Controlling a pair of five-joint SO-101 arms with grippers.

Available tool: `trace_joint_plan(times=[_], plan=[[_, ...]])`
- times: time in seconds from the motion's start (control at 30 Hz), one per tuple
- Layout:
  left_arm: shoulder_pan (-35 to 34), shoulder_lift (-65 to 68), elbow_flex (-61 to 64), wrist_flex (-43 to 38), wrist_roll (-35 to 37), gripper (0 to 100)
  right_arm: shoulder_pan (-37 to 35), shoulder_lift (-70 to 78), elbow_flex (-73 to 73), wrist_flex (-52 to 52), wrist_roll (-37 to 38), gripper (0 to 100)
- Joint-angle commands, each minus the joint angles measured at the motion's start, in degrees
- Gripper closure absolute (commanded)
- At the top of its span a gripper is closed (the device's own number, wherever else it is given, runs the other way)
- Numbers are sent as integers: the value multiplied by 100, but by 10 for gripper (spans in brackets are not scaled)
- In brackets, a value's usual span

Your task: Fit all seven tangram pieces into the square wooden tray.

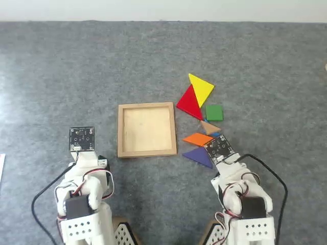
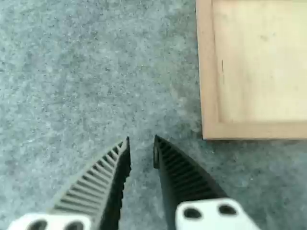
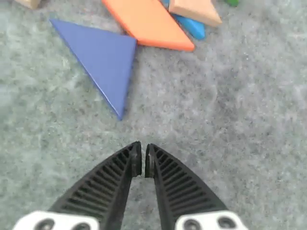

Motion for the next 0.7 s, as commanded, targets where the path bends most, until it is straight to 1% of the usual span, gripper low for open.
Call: trace_joint_plan(times=[0.0,0.13,0.3,0.43,0.57,0.67], plan=[[9,-105,-66,18,0,919,-110,-40,97,13,79,964],[9,-105,-66,18,0,919,-163,-48,-88,-198,44,961],[9,-105,-66,18,0,919,-101,31,-1037,-136,62,961],[9,-105,-66,18,0,919,-127,259,-1565,-84,308,961],[9,-105,-66,18,0,919,-136,1622,-2488,-31,413,962],[9,-105,-66,18,0,919,-233,2949,-3613,347,404,961]])
